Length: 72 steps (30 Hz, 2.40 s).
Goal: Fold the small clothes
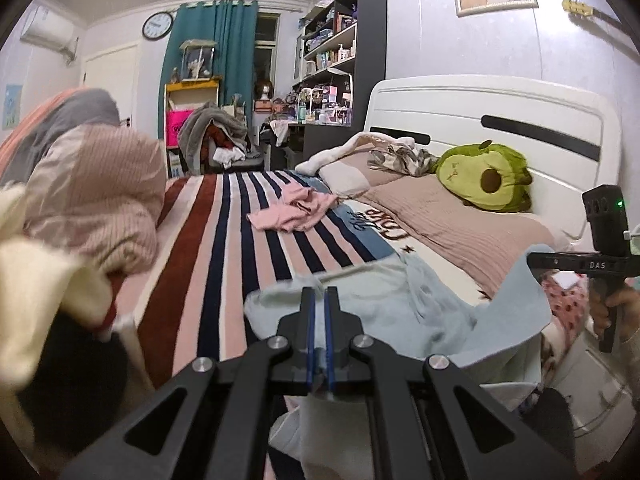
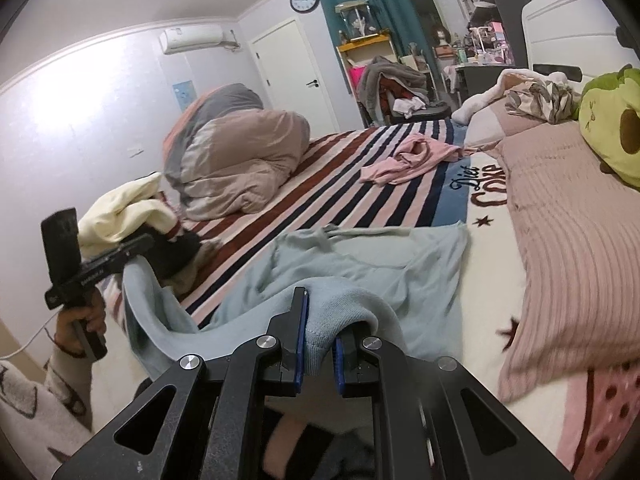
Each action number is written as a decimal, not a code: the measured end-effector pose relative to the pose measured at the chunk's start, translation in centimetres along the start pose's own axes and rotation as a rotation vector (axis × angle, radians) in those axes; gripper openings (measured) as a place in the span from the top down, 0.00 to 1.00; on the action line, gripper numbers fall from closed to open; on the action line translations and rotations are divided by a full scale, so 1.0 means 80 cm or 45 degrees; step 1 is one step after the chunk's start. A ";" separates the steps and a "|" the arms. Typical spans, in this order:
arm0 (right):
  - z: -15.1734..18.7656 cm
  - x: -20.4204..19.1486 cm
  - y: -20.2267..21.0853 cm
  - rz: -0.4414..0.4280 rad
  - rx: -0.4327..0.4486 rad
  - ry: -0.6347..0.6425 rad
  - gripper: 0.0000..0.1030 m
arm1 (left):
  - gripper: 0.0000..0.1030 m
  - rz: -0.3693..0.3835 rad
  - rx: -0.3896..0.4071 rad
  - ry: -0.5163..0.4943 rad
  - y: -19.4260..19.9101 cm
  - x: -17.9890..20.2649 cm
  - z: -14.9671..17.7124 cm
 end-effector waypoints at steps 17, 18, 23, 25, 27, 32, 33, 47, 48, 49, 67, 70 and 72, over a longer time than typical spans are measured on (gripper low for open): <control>-0.046 0.163 -0.143 0.122 -0.170 -0.097 0.95 | 0.98 -0.055 -0.122 -0.079 -0.255 -0.037 -0.070; -0.045 0.171 -0.152 0.131 -0.187 -0.105 0.95 | 0.98 -0.064 -0.141 -0.075 -0.269 -0.041 -0.069; -0.030 0.208 -0.191 0.179 -0.295 -0.154 0.94 | 0.98 -0.097 -0.262 -0.108 -0.331 -0.053 -0.052; -0.020 0.214 -0.203 0.170 -0.339 -0.185 0.93 | 0.97 -0.104 -0.288 -0.120 -0.341 -0.055 -0.044; -0.012 0.215 -0.212 0.174 -0.372 -0.176 0.91 | 0.96 -0.101 -0.313 -0.110 -0.347 -0.056 -0.038; -0.010 0.207 -0.211 0.185 -0.400 -0.151 0.68 | 0.56 -0.128 -0.295 -0.085 -0.333 -0.065 -0.042; -0.012 0.206 -0.208 0.208 -0.401 -0.135 0.60 | 0.55 -0.128 -0.278 -0.082 -0.325 -0.066 -0.045; -0.024 0.124 -0.152 0.107 -0.337 -0.059 0.72 | 0.47 0.018 -0.343 0.048 -0.217 -0.055 0.006; -0.020 0.115 -0.156 0.079 -0.349 -0.060 0.78 | 0.47 0.026 -0.367 0.068 -0.215 -0.056 0.016; -0.016 0.108 -0.160 0.059 -0.363 -0.058 0.80 | 0.47 0.035 -0.381 0.083 -0.214 -0.056 0.023; 0.018 0.076 -0.164 0.031 -0.425 -0.129 0.80 | 0.64 0.156 -0.554 0.277 -0.203 -0.065 0.090; 0.017 0.074 -0.166 0.025 -0.421 -0.133 0.80 | 0.77 0.142 -0.543 0.262 -0.198 -0.062 0.092; 0.017 0.074 -0.165 0.023 -0.420 -0.133 0.80 | 0.85 0.125 -0.524 0.240 -0.193 -0.060 0.092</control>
Point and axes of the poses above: each gripper's, at about its wrist camera, not at the fingertips, and y roughly against the way its jaws point, x to its right, z to its underside, the point moved 2 cm from there along -y, roughly the way its jaws point, and after that the axes turned 8 degrees about y, right-handed, at the moved point
